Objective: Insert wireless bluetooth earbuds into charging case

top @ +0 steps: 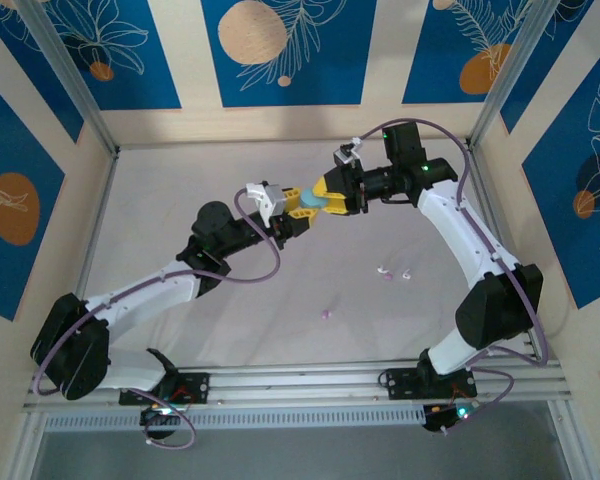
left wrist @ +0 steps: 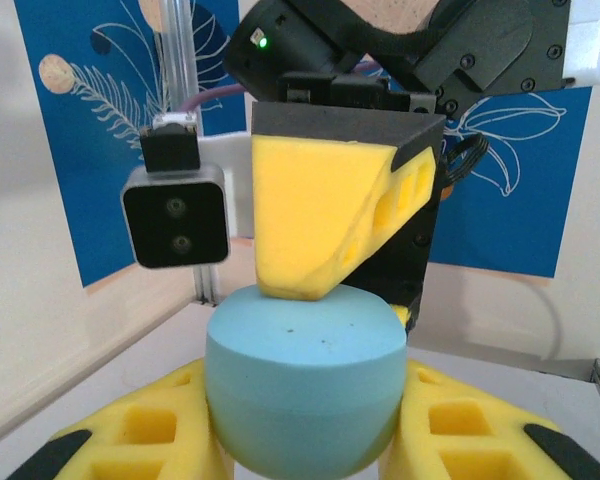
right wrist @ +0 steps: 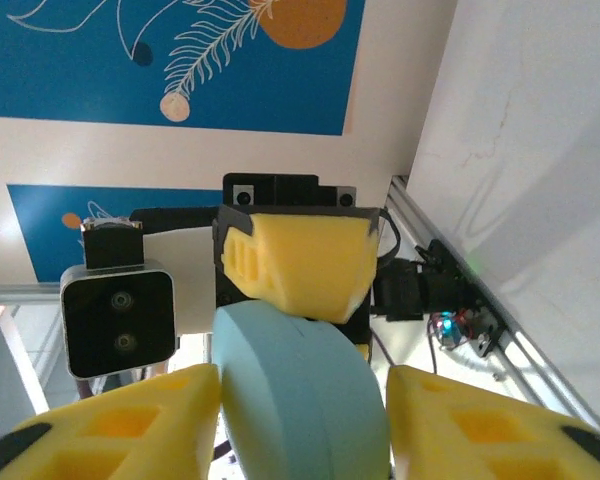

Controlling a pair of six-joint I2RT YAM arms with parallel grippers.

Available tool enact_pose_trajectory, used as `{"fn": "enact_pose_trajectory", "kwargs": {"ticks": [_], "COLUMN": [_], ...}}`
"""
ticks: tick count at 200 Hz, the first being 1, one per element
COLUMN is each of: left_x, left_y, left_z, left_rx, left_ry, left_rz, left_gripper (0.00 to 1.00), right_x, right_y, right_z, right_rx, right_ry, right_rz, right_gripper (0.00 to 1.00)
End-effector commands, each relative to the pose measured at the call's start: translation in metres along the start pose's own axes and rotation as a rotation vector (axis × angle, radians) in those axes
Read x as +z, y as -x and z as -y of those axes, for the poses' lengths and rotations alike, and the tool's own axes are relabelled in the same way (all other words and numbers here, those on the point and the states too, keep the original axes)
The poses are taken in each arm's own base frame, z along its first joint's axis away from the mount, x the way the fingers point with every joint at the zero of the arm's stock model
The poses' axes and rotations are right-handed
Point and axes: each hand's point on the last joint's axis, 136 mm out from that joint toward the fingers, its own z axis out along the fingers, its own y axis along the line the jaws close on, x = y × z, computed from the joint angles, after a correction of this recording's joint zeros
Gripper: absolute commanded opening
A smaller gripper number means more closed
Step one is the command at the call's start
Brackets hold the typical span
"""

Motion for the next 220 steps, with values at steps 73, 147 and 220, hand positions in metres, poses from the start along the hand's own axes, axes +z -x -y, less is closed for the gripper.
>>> {"fn": "enact_pose_trajectory", "kwargs": {"ticks": [73, 147, 220], "left_x": [0.004, 0.005, -0.001], "left_y": [0.024, 0.023, 0.009], "left_z": [0.0, -0.001, -0.017], "left_rx": [0.04, 0.032, 0.014], "left_ry": [0.015, 0.02, 0.126], "left_rz": [0.038, 0.033, -0.024], "left_gripper": [0.28, 0.29, 0.65], "right_x": [0.0, 0.001, -0.026], "right_y": [-0.007, -0.007, 0.035], "right_z": [-0.017, -0.017, 0.018], "right_rx": [-0.02, -0.022, -0.023], "right_ry": [0.081, 0.067, -0.115], "right_rz": [-0.064, -0.064, 0.21], "right_gripper": [0.46, 0.33, 0.18]}}
